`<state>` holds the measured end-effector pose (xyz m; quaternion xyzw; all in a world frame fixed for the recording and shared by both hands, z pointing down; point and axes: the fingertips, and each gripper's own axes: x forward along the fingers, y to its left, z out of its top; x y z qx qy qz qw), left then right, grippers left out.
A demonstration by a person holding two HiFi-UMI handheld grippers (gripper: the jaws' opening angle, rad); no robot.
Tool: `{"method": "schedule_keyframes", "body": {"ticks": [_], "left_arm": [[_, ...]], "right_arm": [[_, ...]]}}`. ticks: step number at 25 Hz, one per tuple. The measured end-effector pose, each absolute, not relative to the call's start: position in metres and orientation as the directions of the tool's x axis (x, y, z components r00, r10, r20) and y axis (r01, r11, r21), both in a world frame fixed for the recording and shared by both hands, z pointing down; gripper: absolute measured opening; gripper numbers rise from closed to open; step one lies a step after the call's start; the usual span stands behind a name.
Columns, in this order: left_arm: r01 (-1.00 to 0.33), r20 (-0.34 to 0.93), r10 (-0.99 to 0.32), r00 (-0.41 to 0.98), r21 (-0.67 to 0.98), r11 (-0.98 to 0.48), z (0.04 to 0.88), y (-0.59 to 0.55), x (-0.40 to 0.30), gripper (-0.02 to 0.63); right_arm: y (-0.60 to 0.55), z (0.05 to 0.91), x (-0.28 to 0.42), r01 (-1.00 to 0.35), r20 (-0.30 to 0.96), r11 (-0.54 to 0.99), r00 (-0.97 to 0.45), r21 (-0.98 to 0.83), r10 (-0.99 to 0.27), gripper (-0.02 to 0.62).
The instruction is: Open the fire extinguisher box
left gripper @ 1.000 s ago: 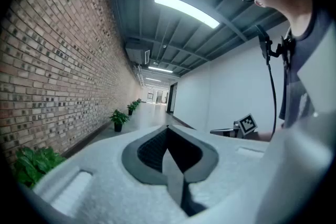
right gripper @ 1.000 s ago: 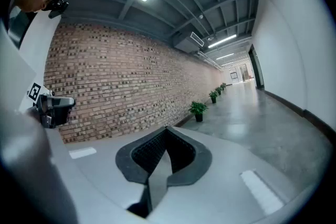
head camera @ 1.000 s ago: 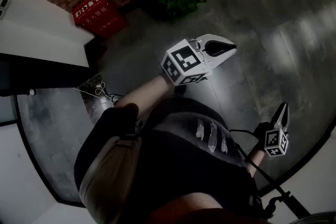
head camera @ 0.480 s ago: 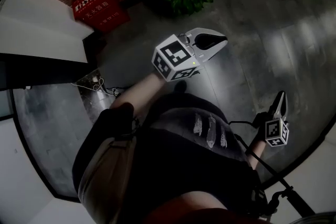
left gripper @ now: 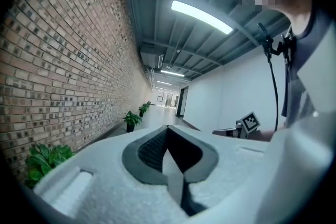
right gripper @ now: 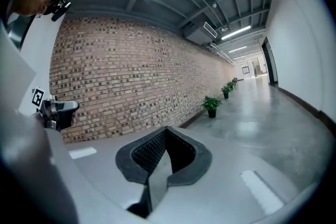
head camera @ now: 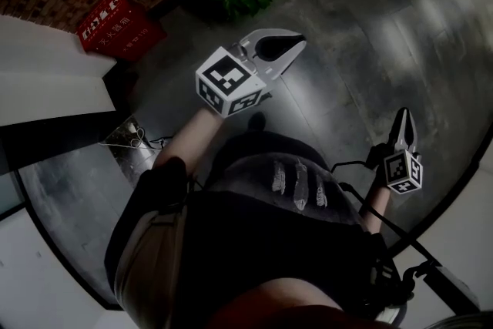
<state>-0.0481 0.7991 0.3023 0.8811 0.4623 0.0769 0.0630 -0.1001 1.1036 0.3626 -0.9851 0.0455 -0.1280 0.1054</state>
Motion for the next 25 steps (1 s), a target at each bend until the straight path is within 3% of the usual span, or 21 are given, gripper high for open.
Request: {"method": "schedule_keyframes", "body": {"ticks": [10, 25], "left_arm": [[0.789, 0.067, 0.814, 0.577, 0.211, -0.577, 0.305, 0.768, -0.018, -0.003], [0.703, 0.107, 0.737, 0.667, 0.236, -0.67, 0.324, 0.75, 0.008, -0.003]], "right_arm": [[1.07, 0.365, -0.072, -0.082, 0.278, -0.978, 0.951, -0.193, -0.135, 0.0], [1.039, 0.388, -0.006, -0.232, 0.321, -0.949, 0.901, -0.214, -0.293, 0.0]]}}
